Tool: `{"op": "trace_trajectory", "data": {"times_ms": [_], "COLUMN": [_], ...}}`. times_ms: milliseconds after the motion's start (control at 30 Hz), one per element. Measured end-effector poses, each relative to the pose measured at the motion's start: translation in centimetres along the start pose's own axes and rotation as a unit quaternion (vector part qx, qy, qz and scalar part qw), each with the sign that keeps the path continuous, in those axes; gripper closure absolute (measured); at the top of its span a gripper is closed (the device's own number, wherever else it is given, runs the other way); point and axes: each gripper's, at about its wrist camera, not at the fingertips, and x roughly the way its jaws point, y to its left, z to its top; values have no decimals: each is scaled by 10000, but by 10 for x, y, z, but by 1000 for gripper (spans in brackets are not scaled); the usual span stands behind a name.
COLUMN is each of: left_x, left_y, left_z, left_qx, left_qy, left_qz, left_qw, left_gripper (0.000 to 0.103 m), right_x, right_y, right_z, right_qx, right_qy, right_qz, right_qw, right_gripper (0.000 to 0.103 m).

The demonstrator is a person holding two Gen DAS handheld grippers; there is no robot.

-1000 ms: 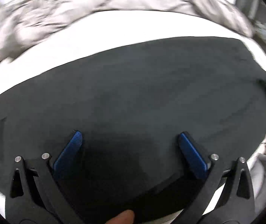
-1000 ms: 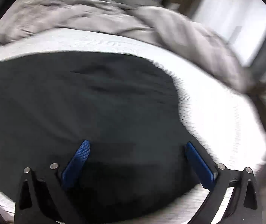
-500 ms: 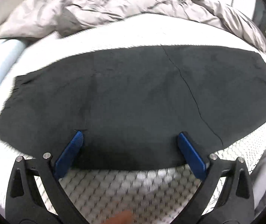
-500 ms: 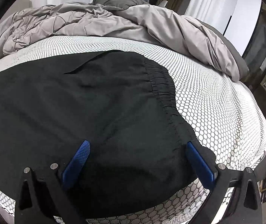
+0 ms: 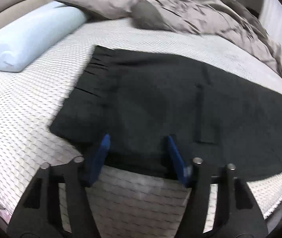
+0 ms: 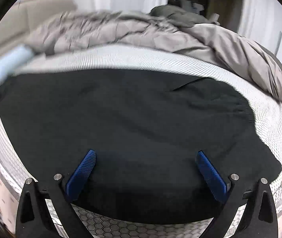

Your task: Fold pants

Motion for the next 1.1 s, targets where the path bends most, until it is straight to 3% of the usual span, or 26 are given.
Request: {"op": "trace_trajectory", "data": {"times_ms": [33,133,200,300,433,533,667,767,833,900,967,1000,1100], "left_x": [0,-4,-9,-7,31,57,48,28,28,42,65,73,54], "left_y": [7,20,16,12,-8,10,40,25,-2,-26,-28,-27,-43], "left_z": [2,11,18,32,48,64,69,60,66,76,84,91,87], "left_qx": [-56,-239,-350,-71,189,-88,-731,-515,-169,125,71,-80,-398], "left_qy": [35,106,35,-148,320,342,398,245,246,297,567,615,394], "left_qz": [33,102,148,-264,-76,406,77,-73,-366,-140,687,851,450], "left_qw": [10000,9996,9993,9995,9993,9985,9965,9983,9989,9994,9960,9944,9974], "left_gripper": [67,79,79,75,73,74,80,75,59,51,50,50,50], "right_x": [6,9,9,9,11,14,11,11,11,11,10,10,8], "right_y": [2,-9,-13,-13,-11,-15,-13,-12,-13,-12,-12,-12,-10], "right_z": [-4,-10,-13,-12,-10,-17,-26,-24,-23,-23,-24,-24,-25], "right_qx": [-33,332,412,441,589,789,816,824,809,811,800,803,814], "right_qy": [68,-34,-51,-64,-164,-377,-670,-657,-649,-664,-670,-669,-642], "right_qz": [-49,144,110,91,100,198,181,162,165,165,159,150,92], "right_qw": [10000,9993,9991,9990,9981,9960,9942,9943,9945,9944,9944,9944,9946], "right_gripper": [1,1,1,1,1,1,1,1,1,1,1,1,1]}}
